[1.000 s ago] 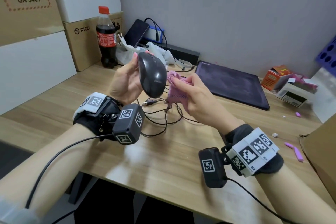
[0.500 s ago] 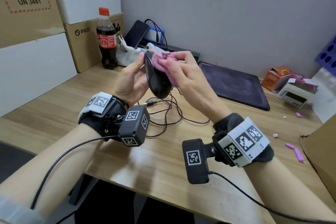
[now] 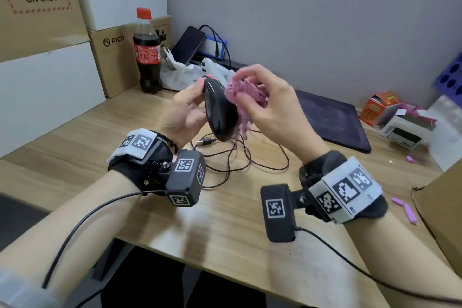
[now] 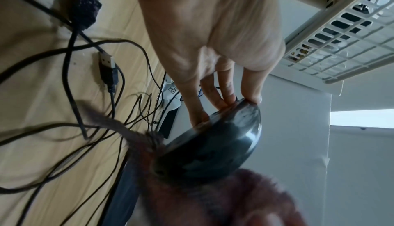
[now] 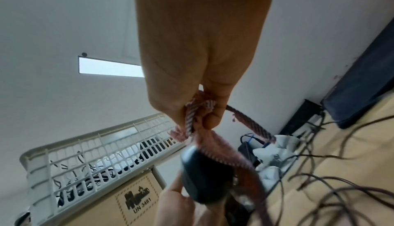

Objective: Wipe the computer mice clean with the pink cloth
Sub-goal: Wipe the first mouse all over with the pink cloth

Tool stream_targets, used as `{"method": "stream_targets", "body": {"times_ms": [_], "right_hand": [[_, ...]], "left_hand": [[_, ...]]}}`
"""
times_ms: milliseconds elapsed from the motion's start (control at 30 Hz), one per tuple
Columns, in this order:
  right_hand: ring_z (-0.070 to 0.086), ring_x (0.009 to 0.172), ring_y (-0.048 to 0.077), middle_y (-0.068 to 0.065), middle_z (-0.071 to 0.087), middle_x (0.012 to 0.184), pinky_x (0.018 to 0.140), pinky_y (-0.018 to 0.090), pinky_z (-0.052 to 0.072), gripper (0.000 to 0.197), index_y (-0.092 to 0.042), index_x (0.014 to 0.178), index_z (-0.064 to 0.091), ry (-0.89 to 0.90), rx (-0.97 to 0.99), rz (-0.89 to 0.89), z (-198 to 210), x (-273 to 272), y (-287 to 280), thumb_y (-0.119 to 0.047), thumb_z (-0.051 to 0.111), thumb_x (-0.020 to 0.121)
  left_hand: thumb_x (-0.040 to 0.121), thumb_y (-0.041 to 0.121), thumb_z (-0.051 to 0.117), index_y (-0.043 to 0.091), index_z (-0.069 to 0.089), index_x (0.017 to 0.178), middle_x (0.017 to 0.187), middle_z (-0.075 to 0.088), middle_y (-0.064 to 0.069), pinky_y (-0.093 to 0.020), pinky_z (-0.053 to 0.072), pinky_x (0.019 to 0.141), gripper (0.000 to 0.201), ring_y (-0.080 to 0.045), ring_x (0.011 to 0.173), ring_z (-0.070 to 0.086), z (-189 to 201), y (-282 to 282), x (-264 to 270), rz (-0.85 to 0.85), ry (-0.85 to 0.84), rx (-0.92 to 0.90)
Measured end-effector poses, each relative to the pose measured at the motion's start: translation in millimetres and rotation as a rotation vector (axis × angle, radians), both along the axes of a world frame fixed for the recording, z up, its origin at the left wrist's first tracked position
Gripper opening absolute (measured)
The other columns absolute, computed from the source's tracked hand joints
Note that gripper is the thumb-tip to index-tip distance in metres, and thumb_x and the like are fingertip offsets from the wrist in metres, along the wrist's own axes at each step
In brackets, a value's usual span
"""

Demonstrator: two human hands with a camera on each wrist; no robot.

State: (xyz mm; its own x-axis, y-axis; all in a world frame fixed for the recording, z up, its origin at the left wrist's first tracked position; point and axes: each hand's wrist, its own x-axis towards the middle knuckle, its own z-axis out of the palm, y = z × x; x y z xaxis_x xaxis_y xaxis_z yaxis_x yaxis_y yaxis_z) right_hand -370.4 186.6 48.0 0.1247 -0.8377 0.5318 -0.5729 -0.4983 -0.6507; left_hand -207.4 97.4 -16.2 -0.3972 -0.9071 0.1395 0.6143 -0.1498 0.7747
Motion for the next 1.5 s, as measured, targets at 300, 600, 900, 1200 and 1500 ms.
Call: {"method": "stream_targets", "body": {"times_ms": [300,600,900,1200,1500], "right_hand": [[0.065,0.071,0.012,0.004,0.063,0.097,0.058,0.023,0.055,0.012,-0.012,0.088,0.066,0.161,0.193,0.129,-27,5,3,-0.002,0.059,0.089],[0.061,0.066,0.005,-0.008,0.072,0.090,0.060,0.024,0.050,0.018,-0.018,0.086,0.065,0.171,0.351,0.068,-27,-23,10,-0.004,0.054,0.088],[0.067,0.098,0.019,0.002,0.064,0.114,0.085,0.044,0.058,0.024,-0.024,0.117,0.062,-0.141,0.247,-0.008,-10,-22,3,-0.015,0.051,0.097],[0.071,0.084,0.018,0.003,0.071,0.095,0.075,0.036,0.060,0.012,-0.010,0.093,0.069,-0.091,0.179,0.015,-15,-2,-1,-0.021,0.069,0.088],[0.066,0.068,0.014,0.016,0.071,0.081,0.067,0.023,0.051,0.005,-0.014,0.090,0.062,-0.031,0.342,-0.089,-39,-24,10,-0.019,0.061,0.092]], "left_hand": [[0.102,0.030,0.043,0.008,0.059,0.118,0.128,0.055,-0.020,-0.043,0.053,0.095,0.031,-0.030,0.114,0.058,3,-6,0,0.028,0.003,0.056],[0.094,0.032,0.050,0.013,0.056,0.125,0.126,0.058,-0.005,-0.043,0.028,0.117,0.037,-0.028,0.137,0.034,4,1,10,-0.214,0.241,-0.029],[0.094,0.032,0.045,0.006,0.043,0.138,0.127,0.063,-0.012,-0.042,0.044,0.106,0.051,-0.030,0.125,0.053,3,11,4,-0.213,0.189,-0.080],[0.103,0.032,0.037,0.007,0.053,0.125,0.138,0.046,-0.024,-0.045,0.042,0.109,0.038,-0.035,0.130,0.047,4,6,-5,-0.101,0.077,0.045],[0.097,0.018,0.055,0.010,0.059,0.116,0.095,0.066,-0.002,-0.032,0.058,0.086,0.021,-0.019,0.081,0.069,0,0,-9,0.027,-0.168,0.134]]}}
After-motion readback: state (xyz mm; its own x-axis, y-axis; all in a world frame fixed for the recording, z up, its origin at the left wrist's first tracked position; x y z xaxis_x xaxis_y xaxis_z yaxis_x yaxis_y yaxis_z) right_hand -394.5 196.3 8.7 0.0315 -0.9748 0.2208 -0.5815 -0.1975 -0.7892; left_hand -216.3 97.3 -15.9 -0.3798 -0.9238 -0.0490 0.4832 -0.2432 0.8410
